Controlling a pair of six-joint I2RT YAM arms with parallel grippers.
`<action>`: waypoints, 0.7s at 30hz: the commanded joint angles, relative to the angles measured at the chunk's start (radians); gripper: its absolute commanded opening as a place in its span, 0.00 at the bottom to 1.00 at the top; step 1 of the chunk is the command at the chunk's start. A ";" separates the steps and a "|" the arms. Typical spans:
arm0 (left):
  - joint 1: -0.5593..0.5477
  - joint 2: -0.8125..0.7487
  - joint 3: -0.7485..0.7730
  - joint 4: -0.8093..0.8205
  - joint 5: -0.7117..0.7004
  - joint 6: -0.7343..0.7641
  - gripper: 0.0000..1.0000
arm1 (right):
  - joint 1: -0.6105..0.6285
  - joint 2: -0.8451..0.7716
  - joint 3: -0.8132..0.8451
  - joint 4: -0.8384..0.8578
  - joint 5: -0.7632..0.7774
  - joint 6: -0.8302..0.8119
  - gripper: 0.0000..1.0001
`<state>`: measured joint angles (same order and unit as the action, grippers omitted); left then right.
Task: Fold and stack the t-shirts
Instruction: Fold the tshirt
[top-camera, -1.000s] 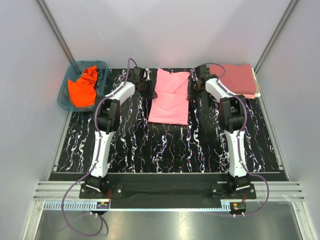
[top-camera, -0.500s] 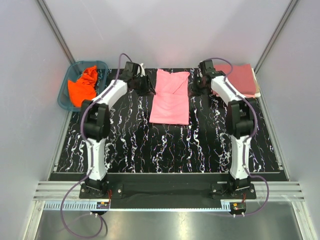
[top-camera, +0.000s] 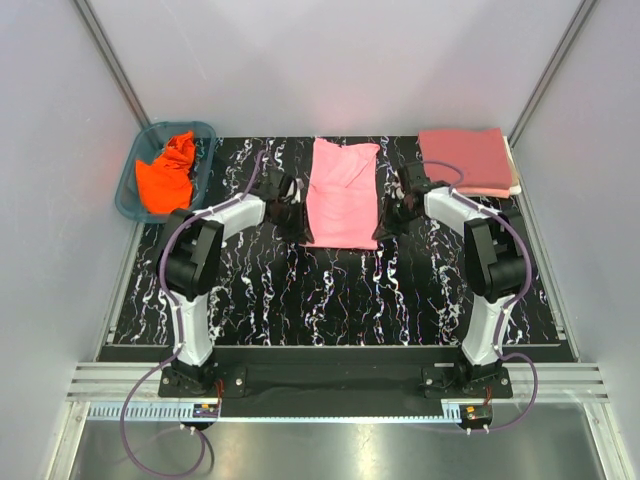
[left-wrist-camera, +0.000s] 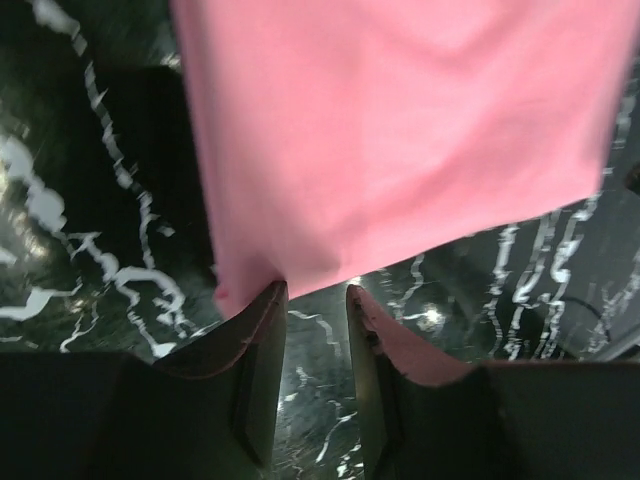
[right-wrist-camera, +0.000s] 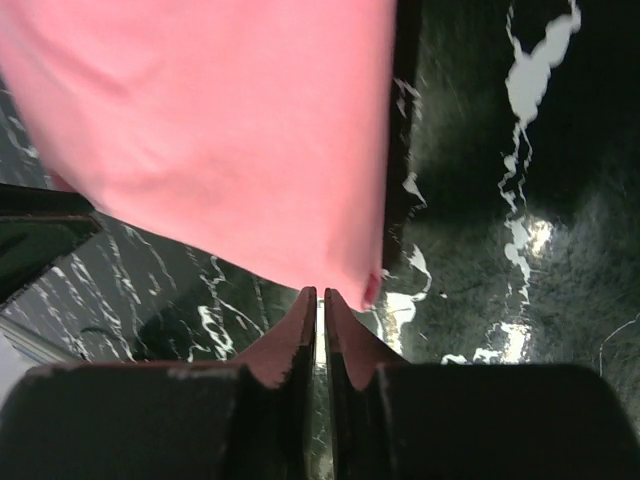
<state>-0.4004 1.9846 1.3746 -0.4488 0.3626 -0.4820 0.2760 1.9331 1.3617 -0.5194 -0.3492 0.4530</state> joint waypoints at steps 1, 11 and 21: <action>-0.001 -0.015 -0.054 0.039 -0.054 -0.021 0.34 | 0.000 0.009 -0.039 0.068 -0.005 -0.004 0.13; -0.021 -0.161 -0.091 -0.030 -0.125 -0.017 0.37 | 0.000 -0.058 -0.102 0.059 0.049 -0.017 0.16; 0.038 -0.103 -0.034 -0.025 -0.053 -0.030 0.50 | 0.000 -0.157 -0.159 0.053 0.038 0.150 0.36</action>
<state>-0.3759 1.8606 1.2976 -0.4862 0.2806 -0.5110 0.2775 1.8320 1.2297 -0.4747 -0.3305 0.5247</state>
